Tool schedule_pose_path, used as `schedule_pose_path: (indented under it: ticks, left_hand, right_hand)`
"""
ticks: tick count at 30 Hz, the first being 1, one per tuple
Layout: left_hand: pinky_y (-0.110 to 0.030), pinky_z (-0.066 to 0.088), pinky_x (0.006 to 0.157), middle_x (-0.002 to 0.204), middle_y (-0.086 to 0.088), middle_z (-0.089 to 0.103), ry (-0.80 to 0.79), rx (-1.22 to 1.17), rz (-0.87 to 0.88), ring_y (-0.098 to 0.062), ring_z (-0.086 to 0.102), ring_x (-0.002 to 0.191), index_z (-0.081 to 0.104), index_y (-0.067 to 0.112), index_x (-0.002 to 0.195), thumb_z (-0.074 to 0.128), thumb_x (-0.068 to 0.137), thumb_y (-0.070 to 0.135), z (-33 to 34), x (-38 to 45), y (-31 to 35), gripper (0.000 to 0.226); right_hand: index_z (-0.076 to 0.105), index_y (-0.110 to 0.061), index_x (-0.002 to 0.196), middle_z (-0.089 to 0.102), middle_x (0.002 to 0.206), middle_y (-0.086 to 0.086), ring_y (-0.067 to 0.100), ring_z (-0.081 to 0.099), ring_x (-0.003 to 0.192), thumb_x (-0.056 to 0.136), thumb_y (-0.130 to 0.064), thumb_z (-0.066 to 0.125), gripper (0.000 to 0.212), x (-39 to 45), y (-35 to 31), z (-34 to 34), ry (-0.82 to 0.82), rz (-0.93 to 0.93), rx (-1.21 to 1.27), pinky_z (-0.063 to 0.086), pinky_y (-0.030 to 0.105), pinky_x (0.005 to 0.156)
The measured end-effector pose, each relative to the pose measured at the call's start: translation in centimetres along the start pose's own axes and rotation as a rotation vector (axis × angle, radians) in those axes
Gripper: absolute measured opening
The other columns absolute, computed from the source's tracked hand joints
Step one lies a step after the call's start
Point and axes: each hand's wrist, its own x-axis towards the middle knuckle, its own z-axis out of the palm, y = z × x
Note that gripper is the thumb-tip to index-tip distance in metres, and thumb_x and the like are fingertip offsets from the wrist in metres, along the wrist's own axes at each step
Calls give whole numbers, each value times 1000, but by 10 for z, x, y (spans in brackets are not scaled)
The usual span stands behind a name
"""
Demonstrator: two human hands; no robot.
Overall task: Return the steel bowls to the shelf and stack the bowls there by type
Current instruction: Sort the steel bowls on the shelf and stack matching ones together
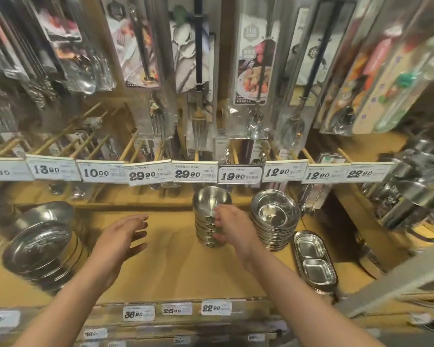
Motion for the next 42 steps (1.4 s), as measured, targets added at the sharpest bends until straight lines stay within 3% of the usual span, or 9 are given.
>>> schedule_pose_path:
  ticks: [3, 8, 16, 21, 24, 30, 36, 39, 42]
  left_hand:
    - [-39, 58, 81, 112, -7, 70, -9, -10, 5, -21, 65, 101, 76, 21, 105, 55, 101, 20, -19, -3, -4, 20]
    - [-48, 56, 95, 109, -5, 73, -95, 3, -54, -24, 66, 104, 77, 20, 105, 59, 101, 26, -66, -23, -36, 20]
    - [-22, 56, 58, 96, -4, 79, -29, -2, -184, -17, 69, 88, 79, 14, 95, 61, 99, 15, -229, -22, -73, 19]
    - [-27, 55, 67, 88, -4, 75, 48, -31, -199, -15, 67, 80, 76, 12, 91, 59, 99, 14, -296, 6, -71, 19]
    - [-36, 54, 81, 94, -5, 74, 45, -17, -209, -19, 66, 87, 75, 13, 94, 57, 99, 16, -308, 21, -73, 19]
    - [-30, 55, 75, 104, 6, 76, -91, 10, -191, -14, 68, 102, 73, 26, 106, 51, 104, 28, -306, 37, -72, 22]
    - [-24, 59, 57, 91, 20, 71, -253, -111, -299, -2, 64, 90, 63, 43, 109, 45, 101, 56, -285, 56, -69, 24]
    - [-28, 59, 55, 94, 23, 70, -326, -146, -336, 1, 65, 83, 56, 46, 115, 37, 96, 71, -273, 65, -73, 37]
    - [-34, 59, 66, 94, 20, 77, -354, -165, -346, -1, 69, 89, 60, 46, 112, 36, 89, 81, -266, 74, -81, 48]
  right_hand:
    - [66, -23, 92, 59, 86, -3, 10, 56, 80, 101, -30, 49, 20, -6, 6, 29, -15, 31, 24, 54, 21, 63]
    - [63, -23, 84, 56, 87, -1, 12, 54, 81, 100, -24, 55, 17, -7, 23, 101, -11, 233, 60, 53, 30, 72]
    - [65, -14, 100, 62, 88, 1, 14, 57, 76, 98, -24, 53, 15, -37, 57, 233, -20, 276, 9, 47, 22, 57]
    - [66, -14, 97, 61, 90, 6, 24, 60, 82, 100, -28, 52, 19, -43, 69, 279, -9, 294, -18, 52, 31, 66]
    - [67, -19, 98, 68, 100, 9, 26, 68, 92, 100, -34, 52, 21, -42, 73, 292, 0, 304, -35, 53, 33, 73]
    - [66, -36, 101, 65, 113, -8, 11, 60, 108, 101, -44, 49, 18, -33, 66, 311, -45, 268, 4, 56, 28, 74]
    - [42, -40, 147, 43, 149, -4, 21, 39, 140, 102, -56, 38, 48, -12, 72, 323, -50, 317, 67, 50, 35, 81]
    - [50, -48, 133, 43, 150, -6, 21, 39, 137, 98, -63, 36, 40, -4, 79, 329, -88, 362, 97, 42, 44, 93]
    - [62, -53, 111, 66, 122, -20, 10, 52, 117, 90, -72, 37, 37, 3, 88, 334, -154, 379, 118, 47, 45, 91]
